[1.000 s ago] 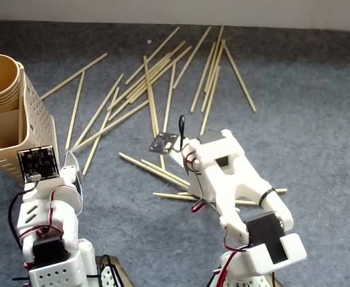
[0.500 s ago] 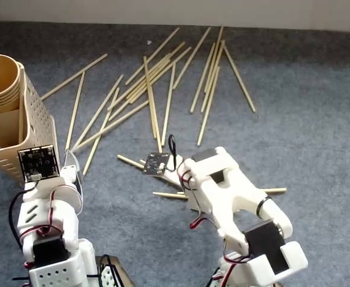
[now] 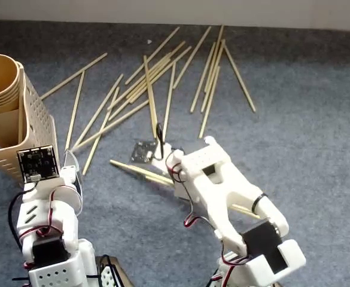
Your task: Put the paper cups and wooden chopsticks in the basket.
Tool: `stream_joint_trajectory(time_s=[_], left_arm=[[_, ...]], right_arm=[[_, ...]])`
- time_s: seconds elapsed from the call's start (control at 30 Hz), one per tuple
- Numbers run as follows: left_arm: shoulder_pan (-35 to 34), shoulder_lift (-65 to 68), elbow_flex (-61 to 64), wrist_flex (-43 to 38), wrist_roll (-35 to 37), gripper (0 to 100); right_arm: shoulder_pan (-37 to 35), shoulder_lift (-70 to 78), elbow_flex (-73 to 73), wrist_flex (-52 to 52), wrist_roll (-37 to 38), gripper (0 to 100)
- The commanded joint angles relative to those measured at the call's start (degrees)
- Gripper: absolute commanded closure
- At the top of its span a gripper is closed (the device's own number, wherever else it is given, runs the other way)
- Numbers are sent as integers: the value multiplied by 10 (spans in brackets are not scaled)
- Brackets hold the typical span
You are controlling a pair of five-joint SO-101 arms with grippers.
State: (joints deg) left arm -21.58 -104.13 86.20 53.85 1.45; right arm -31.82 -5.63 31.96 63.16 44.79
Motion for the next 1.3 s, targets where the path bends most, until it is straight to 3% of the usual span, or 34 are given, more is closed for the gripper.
stream_joint_trajectory(time_s=[0.0,0.3,0.67,0.83,1.07,1.27], left_arm=[[7,-1,-2,-8,6,849],[7,-1,-2,-8,6,849],[16,-1,0,-8,6,849],[49,-1,14,-11,-28,849],[67,-1,23,-11,-42,849],[67,-1,25,-11,-42,849]], right_arm=[[-7,-80,-128,40,-65,994],[-4,-86,-410,113,-175,995],[-7,23,-662,67,-283,995],[-42,90,-791,-21,-290,995],[-168,195,-897,-160,-285,994],[-255,235,-1002,-179,-201,994]])
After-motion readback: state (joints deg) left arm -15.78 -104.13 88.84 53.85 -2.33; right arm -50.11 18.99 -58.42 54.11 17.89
